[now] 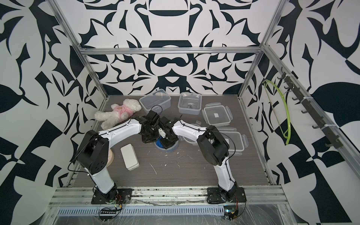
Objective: Wipe the insides of the lunch boxes
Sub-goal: Pick up the lunch box from the center of the board.
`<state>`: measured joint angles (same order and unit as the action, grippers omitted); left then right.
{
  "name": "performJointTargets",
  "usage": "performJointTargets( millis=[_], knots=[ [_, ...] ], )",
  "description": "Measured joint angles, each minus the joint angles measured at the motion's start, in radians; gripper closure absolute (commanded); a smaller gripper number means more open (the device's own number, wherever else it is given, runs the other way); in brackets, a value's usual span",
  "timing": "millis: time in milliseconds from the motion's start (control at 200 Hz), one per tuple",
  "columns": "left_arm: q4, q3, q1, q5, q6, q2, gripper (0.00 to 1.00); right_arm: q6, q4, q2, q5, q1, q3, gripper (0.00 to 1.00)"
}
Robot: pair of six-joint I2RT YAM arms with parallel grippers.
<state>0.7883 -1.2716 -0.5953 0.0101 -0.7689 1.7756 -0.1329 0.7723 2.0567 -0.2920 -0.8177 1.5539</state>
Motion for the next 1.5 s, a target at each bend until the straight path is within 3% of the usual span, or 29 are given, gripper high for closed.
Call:
performJointTargets(
  millis=[125,230,325,395,520,620,720,860,925,995,1185,1395,1500],
  knots=[
    [0.021,0.0,0.018,0.02,-0.005,-0.005,0.96,-0.026,-0.008,0.071,-0.047,-0.002,0.081,1.0],
    [0.008,0.0,0.033,0.02,-0.013,-0.006,0.96,-0.053,-0.041,0.103,0.001,-0.006,0.116,1.0],
    [-0.015,0.0,0.035,0.03,-0.028,-0.007,0.96,-0.102,-0.104,0.095,0.079,-0.006,0.1,1.0],
    [-0.024,0.001,0.025,0.047,-0.035,-0.007,0.96,-0.164,-0.224,0.067,0.066,0.011,0.027,1.0],
    [-0.035,0.002,0.012,0.056,-0.043,-0.007,0.96,-0.378,-0.585,0.01,-0.139,0.079,-0.193,1.0],
    [-0.041,0.002,0.011,0.06,-0.049,-0.007,0.96,-0.525,-0.856,0.032,-0.272,0.125,-0.259,1.0],
    [-0.047,0.002,0.012,0.081,-0.058,-0.005,0.96,-0.646,-1.022,0.071,-0.357,0.152,-0.275,1.0],
    [-0.035,0.002,0.019,0.108,-0.072,-0.005,0.96,-0.768,-1.115,0.081,-0.431,0.151,-0.282,1.0],
    [-0.028,0.002,0.019,0.11,-0.071,-0.005,0.96,-0.761,-1.081,0.067,-0.446,0.151,-0.281,1.0],
    [-0.023,0.0,0.013,0.098,-0.062,-0.003,0.96,-0.646,-0.885,0.021,-0.435,0.14,-0.255,1.0],
    [0.006,-0.013,-0.001,0.073,-0.033,0.005,0.97,-0.281,-0.247,-0.082,-0.174,0.031,-0.084,1.0],
    [0.019,-0.022,-0.034,0.023,-0.009,0.012,0.97,-0.138,-0.004,-0.111,0.074,-0.013,-0.095,1.0],
    [0.001,-0.023,-0.044,-0.002,-0.003,0.014,0.97,-0.101,0.061,-0.111,0.273,-0.035,-0.09,1.0]
  ],
)
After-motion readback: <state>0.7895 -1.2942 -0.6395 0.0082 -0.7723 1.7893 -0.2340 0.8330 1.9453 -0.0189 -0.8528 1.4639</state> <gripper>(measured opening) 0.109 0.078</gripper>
